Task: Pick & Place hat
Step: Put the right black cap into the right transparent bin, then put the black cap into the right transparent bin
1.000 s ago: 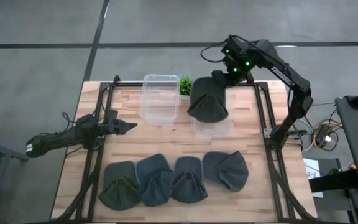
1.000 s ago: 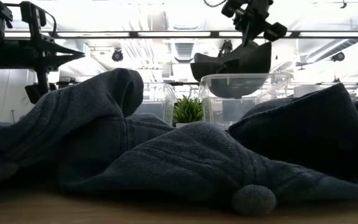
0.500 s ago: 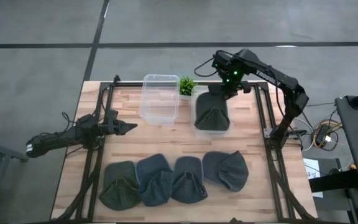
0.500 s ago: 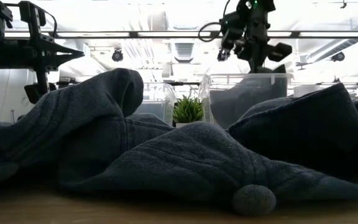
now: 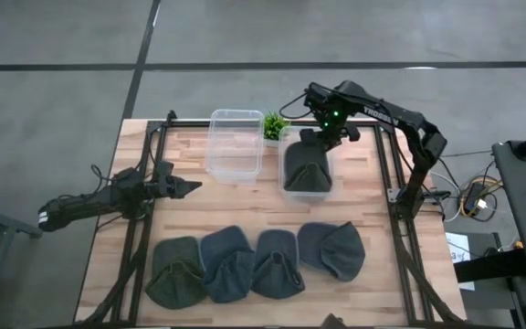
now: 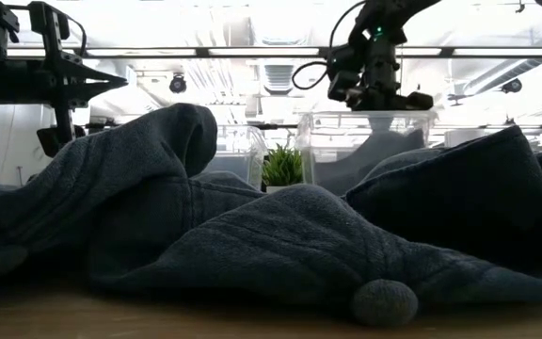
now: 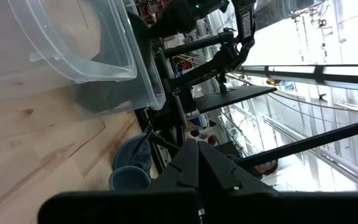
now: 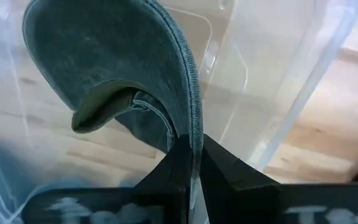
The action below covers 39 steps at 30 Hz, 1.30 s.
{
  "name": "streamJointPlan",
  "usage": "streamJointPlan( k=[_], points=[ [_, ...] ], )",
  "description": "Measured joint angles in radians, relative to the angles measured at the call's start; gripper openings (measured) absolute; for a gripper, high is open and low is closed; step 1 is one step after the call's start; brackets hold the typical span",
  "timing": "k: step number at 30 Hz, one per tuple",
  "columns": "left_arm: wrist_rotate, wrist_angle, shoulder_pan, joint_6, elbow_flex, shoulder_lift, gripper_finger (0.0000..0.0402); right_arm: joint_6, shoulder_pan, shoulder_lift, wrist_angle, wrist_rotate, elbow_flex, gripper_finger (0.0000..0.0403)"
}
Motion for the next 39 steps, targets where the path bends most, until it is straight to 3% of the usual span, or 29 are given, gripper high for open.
streamJointPlan(
  k=[7, 17, 21, 29, 39],
  points=[
    [0.0, 0.0, 0.0, 0.0, 0.0, 0.0, 0.0002, -0.039, 0.0, 0.01, 0.041, 0.004, -0.017, 0.0022],
    [0.0, 0.0, 0.0, 0.0, 0.0, 0.0, 0.0002, -0.093, 0.002, -0.012, -0.01, 0.005, 0.037, 0.0145],
    [0.0, 0.0, 0.0, 0.0, 0.0, 0.0, 0.0002, -0.1, 0.002, -0.041, -0.05, 0.005, 0.098, 0.0174],
    [0.0, 0.0, 0.0, 0.0, 0.0, 0.0, 0.0002, -0.087, 0.075, -0.165, -0.067, 0.014, 0.193, 0.018],
    [-0.015, -0.029, 0.0, -0.149, 0.0, 0.008, 0.0005, -0.026, 0.291, -0.298, -0.009, 0.175, 0.194, 0.0177]
  ],
)
